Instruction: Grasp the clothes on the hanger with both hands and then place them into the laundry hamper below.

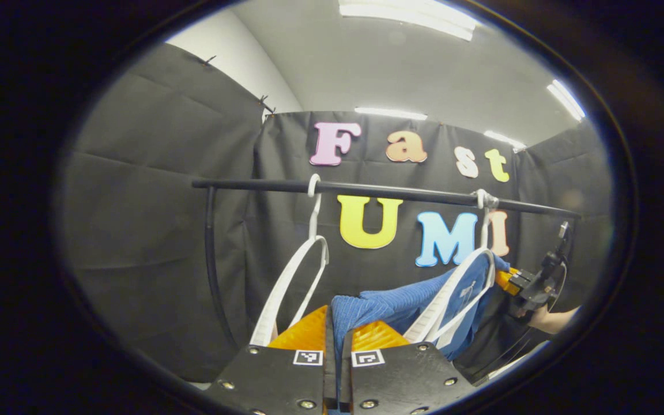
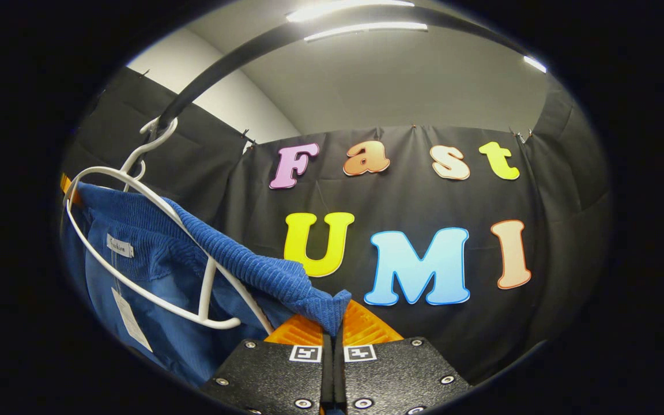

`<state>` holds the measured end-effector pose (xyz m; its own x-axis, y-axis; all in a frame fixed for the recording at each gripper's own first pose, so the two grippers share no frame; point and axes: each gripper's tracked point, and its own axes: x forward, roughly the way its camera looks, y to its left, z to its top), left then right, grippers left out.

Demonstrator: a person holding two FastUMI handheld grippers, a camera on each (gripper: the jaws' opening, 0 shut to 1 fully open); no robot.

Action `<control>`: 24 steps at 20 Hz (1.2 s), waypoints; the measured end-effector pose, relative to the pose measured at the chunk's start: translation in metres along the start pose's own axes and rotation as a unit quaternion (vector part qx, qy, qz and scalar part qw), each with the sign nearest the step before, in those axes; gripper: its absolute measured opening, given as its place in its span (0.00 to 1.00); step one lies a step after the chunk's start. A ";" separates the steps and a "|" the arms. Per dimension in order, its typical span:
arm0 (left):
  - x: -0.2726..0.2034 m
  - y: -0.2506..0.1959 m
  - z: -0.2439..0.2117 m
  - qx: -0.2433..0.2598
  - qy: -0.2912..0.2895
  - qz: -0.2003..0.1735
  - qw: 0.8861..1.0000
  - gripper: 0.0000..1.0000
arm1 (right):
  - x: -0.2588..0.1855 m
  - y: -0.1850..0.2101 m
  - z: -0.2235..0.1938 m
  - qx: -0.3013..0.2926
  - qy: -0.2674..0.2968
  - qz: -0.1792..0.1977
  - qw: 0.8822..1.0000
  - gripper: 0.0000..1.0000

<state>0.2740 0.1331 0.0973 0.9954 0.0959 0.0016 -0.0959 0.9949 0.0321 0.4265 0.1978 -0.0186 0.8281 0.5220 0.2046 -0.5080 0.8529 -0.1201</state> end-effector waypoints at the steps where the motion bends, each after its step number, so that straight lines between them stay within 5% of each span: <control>1: -0.001 0.001 0.000 -0.001 -0.001 0.006 1.000 0.00 | -0.003 0.006 0.004 -0.003 -0.002 0.007 1.000 0.00; 7: -0.004 0.003 0.005 -0.004 -0.017 0.019 1.000 0.03 | -0.007 0.016 0.013 0.009 -0.002 0.021 1.000 0.00; 14: -0.017 0.001 -0.043 -0.021 0.001 0.020 1.000 0.03 | -0.006 0.013 -0.007 -0.006 0.006 0.013 1.000 0.00; 23: -0.019 -0.024 -0.065 -0.020 -0.003 0.042 0.999 0.03 | -0.005 -0.019 -0.021 -0.041 0.011 -0.031 0.999 0.00; 24: -0.018 -0.029 -0.067 -0.024 0.001 0.038 0.999 0.10 | -0.005 -0.026 -0.023 -0.045 0.016 -0.042 0.998 0.00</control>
<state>0.2592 0.1048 0.0296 0.9853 0.1710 0.0009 -0.1710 0.9851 -0.0159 0.4408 0.1728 -0.0390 0.8749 0.4466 0.1875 -0.4137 0.8903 -0.1902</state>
